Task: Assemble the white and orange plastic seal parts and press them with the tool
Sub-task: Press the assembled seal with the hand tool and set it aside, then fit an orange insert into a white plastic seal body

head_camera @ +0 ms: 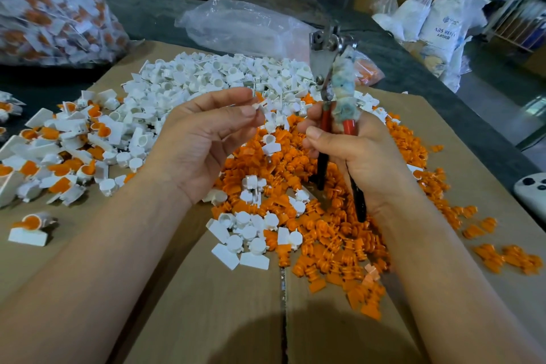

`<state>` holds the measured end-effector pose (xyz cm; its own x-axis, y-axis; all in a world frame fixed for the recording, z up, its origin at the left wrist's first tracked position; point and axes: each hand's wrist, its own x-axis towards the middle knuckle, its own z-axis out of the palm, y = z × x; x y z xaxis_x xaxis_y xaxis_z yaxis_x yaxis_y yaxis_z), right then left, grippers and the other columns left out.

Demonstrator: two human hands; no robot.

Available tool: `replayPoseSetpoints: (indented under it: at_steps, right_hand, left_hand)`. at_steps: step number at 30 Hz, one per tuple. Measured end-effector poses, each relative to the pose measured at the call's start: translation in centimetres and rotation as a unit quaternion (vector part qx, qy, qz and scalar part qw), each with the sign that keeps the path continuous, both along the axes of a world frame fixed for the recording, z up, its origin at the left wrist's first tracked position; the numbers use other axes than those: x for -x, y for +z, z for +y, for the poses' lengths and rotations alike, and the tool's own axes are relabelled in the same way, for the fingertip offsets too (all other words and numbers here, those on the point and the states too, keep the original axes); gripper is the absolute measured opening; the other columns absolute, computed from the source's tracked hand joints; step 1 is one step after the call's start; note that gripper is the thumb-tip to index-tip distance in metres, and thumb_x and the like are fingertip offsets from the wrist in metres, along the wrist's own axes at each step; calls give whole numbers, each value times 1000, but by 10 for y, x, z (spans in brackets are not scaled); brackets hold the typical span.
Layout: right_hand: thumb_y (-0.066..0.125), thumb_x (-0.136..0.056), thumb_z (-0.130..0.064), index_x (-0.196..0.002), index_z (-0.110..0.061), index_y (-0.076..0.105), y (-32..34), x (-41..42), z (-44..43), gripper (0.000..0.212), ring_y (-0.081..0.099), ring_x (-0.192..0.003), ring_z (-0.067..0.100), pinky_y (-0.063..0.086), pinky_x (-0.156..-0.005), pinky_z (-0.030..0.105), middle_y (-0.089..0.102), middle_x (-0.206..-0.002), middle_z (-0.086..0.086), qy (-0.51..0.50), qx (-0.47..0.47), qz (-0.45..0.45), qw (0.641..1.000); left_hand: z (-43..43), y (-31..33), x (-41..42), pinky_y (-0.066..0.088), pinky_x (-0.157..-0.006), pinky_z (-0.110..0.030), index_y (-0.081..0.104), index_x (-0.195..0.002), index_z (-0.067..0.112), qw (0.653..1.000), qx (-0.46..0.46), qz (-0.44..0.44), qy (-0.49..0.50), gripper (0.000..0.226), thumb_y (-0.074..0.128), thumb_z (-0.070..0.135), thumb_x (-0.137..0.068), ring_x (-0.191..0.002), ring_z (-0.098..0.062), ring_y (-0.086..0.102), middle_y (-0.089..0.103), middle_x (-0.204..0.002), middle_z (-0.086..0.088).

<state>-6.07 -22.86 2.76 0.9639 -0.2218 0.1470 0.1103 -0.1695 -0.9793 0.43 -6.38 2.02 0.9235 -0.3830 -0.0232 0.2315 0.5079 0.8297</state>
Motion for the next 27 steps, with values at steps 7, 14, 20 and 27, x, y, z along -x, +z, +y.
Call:
replayPoseSetpoints:
  at_steps: [7, 14, 20, 27]
  right_hand:
    - [62, -67, -18, -88, -19, 59, 1, 1, 0, 21, 60, -72, 8, 49, -68, 24, 64, -79, -4, 2, 4, 3, 1000]
    - [59, -83, -1, -88, -17, 57, 3, 2, 3, 17, 58, -74, 11, 49, -65, 20, 62, -84, 2, -1, 6, 2, 1000]
    - [59, -83, -2, -89, -17, 58, 4, 2, 3, 16, 58, -74, 11, 49, -66, 21, 62, -85, 2, -11, 5, 10, 1000]
    - [61, -83, -5, -89, -19, 58, 3, 2, 2, 15, 59, -76, 11, 49, -69, 24, 62, -88, 5, -20, 14, 20, 999]
  left_hand:
    - [2, 1, -3, 49, -51, -13, 66, -85, 13, 997, 22, 6, 73, 27, 67, 3, -60, -67, -9, 69, 72, -74, 3]
    - [6, 1, -7, 50, -54, -12, 64, -88, 8, 989, 98, 49, 98, 23, 62, -5, -69, -73, -10, 70, 72, -75, -3]
    - [8, 1, -8, 50, -54, -12, 63, -97, 9, 986, 114, 66, 98, 26, 65, 5, -71, -72, -10, 69, 74, -80, -5]
    - [8, 0, -8, 50, -54, -12, 63, -96, 10, 987, 112, 58, 101, 33, 67, 8, -63, -72, -10, 69, 73, -78, -4]
